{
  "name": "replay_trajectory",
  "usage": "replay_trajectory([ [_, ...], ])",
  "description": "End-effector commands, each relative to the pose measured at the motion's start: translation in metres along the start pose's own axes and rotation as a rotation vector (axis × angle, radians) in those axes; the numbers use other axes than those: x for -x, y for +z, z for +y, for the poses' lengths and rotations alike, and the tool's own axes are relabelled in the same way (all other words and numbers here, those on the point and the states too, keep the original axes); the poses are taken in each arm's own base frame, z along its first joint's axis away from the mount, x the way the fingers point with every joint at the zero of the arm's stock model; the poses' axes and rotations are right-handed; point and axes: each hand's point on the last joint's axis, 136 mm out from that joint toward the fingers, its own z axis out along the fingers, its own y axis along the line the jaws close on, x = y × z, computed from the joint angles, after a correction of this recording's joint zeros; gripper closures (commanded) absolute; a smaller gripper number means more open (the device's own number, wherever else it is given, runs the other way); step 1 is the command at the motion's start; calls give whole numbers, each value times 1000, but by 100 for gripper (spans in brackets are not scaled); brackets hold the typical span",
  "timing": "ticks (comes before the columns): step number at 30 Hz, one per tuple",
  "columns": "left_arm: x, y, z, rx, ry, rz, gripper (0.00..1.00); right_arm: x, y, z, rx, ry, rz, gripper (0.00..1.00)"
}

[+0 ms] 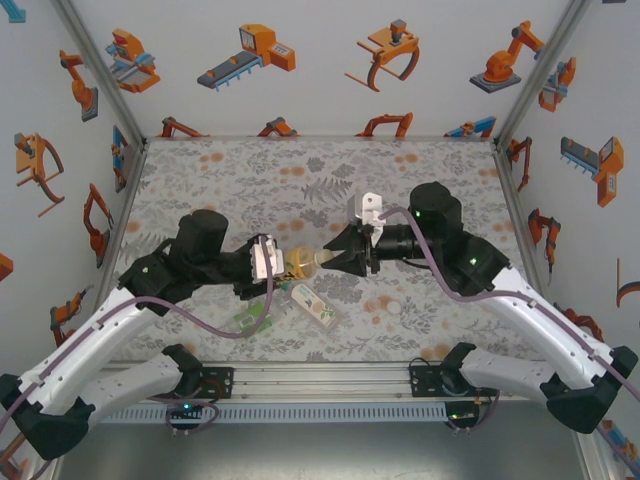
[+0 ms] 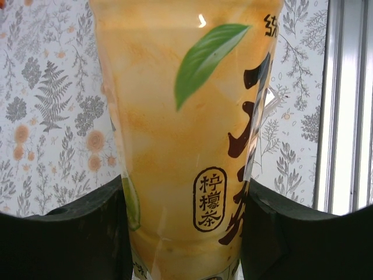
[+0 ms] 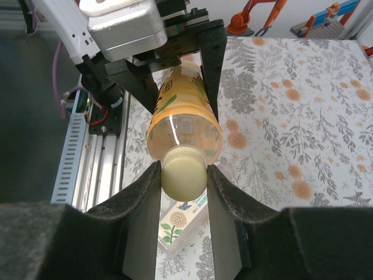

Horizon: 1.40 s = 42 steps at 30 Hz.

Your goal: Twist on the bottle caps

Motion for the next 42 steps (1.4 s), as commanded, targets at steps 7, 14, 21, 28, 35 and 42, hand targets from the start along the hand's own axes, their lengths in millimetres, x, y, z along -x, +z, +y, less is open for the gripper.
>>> replay_trajectory([
  [7, 23, 1, 7, 22, 62, -105, 100, 9, -4, 1, -42, 13, -51, 100],
  [14, 23, 0, 7, 32, 61, -114, 100, 13, -10, -1, -86, -24, -88, 100],
  [21, 24, -1, 6, 33, 61, -123, 100, 14, -12, -4, -113, -38, -122, 100],
  [28, 28, -3, 4, 23, 76, -146, 100, 22, -13, -3, -111, -34, -192, 100],
  [35, 30, -2, 0, 7, 78, -167, 100, 27, -17, -2, -118, -38, -221, 100],
  [42, 30, -4, 0, 16, 82, -172, 100, 26, -20, -2, -137, -39, -229, 100],
])
